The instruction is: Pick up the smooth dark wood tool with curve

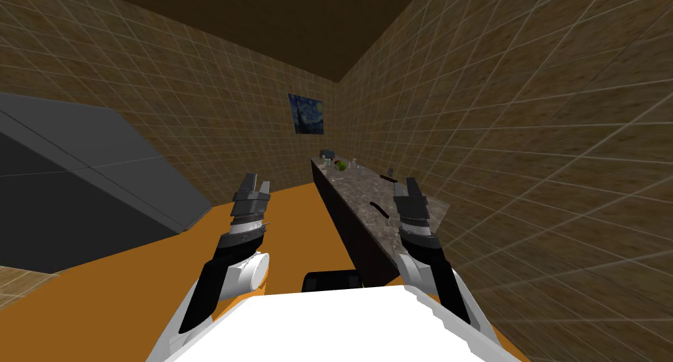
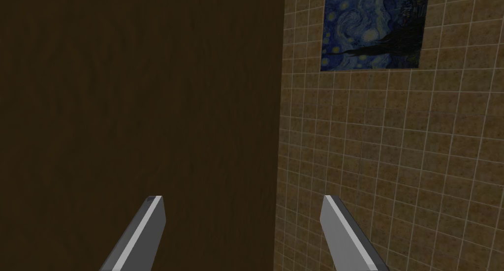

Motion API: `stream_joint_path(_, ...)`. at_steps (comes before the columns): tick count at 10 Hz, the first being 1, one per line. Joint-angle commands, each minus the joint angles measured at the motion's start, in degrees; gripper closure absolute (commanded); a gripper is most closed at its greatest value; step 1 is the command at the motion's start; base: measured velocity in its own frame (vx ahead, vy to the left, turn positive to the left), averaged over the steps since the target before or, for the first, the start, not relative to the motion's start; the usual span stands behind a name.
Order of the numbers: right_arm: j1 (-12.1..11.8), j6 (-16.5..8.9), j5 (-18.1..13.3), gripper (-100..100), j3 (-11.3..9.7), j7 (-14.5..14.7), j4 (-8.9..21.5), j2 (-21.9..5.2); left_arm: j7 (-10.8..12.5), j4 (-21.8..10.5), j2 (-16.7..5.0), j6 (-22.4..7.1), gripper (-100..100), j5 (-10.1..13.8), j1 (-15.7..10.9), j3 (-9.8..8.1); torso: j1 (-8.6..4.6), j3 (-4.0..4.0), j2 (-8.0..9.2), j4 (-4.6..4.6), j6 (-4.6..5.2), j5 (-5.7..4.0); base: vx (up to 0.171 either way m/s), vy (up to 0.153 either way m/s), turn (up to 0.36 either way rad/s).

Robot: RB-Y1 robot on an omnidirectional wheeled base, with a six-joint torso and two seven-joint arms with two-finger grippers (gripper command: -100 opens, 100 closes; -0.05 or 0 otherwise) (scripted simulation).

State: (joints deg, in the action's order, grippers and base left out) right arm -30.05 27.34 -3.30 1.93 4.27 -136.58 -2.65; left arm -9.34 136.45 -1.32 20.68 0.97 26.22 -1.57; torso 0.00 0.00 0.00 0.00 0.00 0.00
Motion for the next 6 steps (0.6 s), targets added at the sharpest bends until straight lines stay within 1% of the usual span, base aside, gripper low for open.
stream_joint_path(1, -0.49, -0.30, 0.94, -100, 0.14, 0.44, 1.12, -2.47, 0.00, 0.00, 0.00, 0.00, 0, 0.00, 0.00, 0.00, 0.00, 0.00, 0.00, 0.00, 0.00, 0.00, -0.020, 0.126, 0.040)
stream_joint_path(3, -1.22, -0.76, 2.23, -100, 0.33, 1.06, 2.94, -5.48, 0.00, 0.00, 0.02, 0.00, 0, 0.00, -0.01, 0.02, 0.63, 0.10, 0.19, 0.04, 0.00, 0.14, -0.067, 0.181, 0.010)
stream_joint_path(4, -1.72, -1.06, 3.03, -100, 0.46, 1.45, 4.18, -7.35, 0.00, 0.00, 0.02, 0.00, 0, 0.00, -0.01, 0.02, 0.66, 0.15, 0.26, 0.06, 0.00, 0.15, -0.059, 0.155, 0.015)
stream_joint_path(6, -2.99, -1.77, 4.81, -100, 0.67, 2.35, 7.32, -11.16, 0.00, 0.00, 0.01, 0.00, 0, 0.00, -0.01, 0.01, 0.52, 0.08, 0.13, 0.03, -0.01, 0.12, -0.020, 0.127, 0.021)
